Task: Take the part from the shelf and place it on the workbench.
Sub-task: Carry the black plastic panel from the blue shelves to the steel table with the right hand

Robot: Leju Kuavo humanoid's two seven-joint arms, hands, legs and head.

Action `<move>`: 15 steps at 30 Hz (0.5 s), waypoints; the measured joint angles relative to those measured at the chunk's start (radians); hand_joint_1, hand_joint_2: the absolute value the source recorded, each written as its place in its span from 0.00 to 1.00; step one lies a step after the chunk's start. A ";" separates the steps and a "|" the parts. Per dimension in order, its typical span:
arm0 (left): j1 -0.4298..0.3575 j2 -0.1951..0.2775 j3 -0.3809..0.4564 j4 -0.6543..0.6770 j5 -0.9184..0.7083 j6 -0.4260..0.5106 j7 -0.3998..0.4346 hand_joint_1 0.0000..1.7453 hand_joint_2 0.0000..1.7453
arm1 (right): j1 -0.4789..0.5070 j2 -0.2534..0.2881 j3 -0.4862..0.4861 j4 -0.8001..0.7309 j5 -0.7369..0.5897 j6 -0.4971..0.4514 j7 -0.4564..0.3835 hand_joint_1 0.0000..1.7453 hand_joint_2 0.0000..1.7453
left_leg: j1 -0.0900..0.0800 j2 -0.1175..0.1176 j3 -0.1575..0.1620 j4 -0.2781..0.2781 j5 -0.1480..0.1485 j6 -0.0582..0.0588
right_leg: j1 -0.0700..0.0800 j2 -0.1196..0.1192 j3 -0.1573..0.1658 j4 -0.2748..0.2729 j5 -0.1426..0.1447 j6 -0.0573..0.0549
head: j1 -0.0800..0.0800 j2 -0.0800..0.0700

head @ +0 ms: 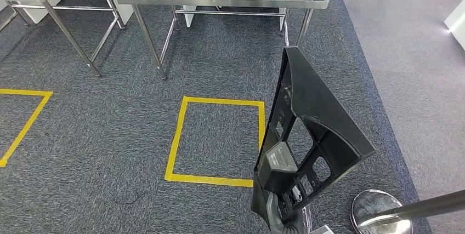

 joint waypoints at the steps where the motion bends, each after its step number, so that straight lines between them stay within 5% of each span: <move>1: 0.000 0.000 0.000 0.000 -0.001 0.000 0.000 0.00 1.00 | 0.000 0.000 0.001 0.000 0.000 -0.001 0.000 1.00 1.00 | 0.002 0.003 -0.004 0.013 -0.008 -0.005 | 0.000 -0.001 0.004 -0.002 -0.001 -0.008 | 0.000 0.000; 3: -0.001 0.000 0.000 0.000 -0.004 0.001 0.000 0.00 1.00 | -0.001 0.000 0.003 0.000 0.001 -0.002 0.000 1.00 1.00 | 0.003 0.008 -0.042 0.097 -0.049 -0.012 | -0.001 -0.004 0.013 -0.006 -0.005 -0.021 | 0.000 0.000; 5: 0.000 0.001 0.001 0.000 -0.004 0.001 0.000 0.00 1.00 | -0.002 -0.001 0.004 0.001 0.001 -0.003 0.000 1.00 1.00 | 0.004 0.010 -0.116 0.231 -0.098 -0.015 | 0.004 -0.007 0.021 -0.006 -0.014 -0.029 | 0.000 0.000; 7: 0.002 0.001 0.003 -0.001 -0.005 0.001 0.002 0.00 1.00 | -0.002 -0.001 0.004 0.004 0.001 -0.005 0.001 1.00 1.00 | 0.003 0.010 -0.158 0.286 -0.091 -0.011 | 0.010 -0.008 0.034 -0.006 -0.025 -0.031 | 0.000 0.000; 11: 0.004 0.003 0.006 -0.001 -0.008 0.001 0.006 0.00 1.00 | -0.003 -0.001 0.005 0.005 -0.001 -0.008 0.001 1.00 1.00 | -0.011 0.013 -0.078 0.079 0.038 0.023 | 0.018 -0.008 0.074 -0.009 -0.056 -0.026 | 0.000 0.000; 15: 0.005 0.004 0.007 -0.002 -0.011 0.001 0.008 0.00 1.00 | -0.006 -0.002 0.007 0.006 -0.003 -0.009 0.001 1.00 1.00 | -0.019 0.013 -0.035 0.008 0.026 0.045 | 0.016 -0.014 0.091 -0.007 -0.056 -0.003 | 0.000 0.000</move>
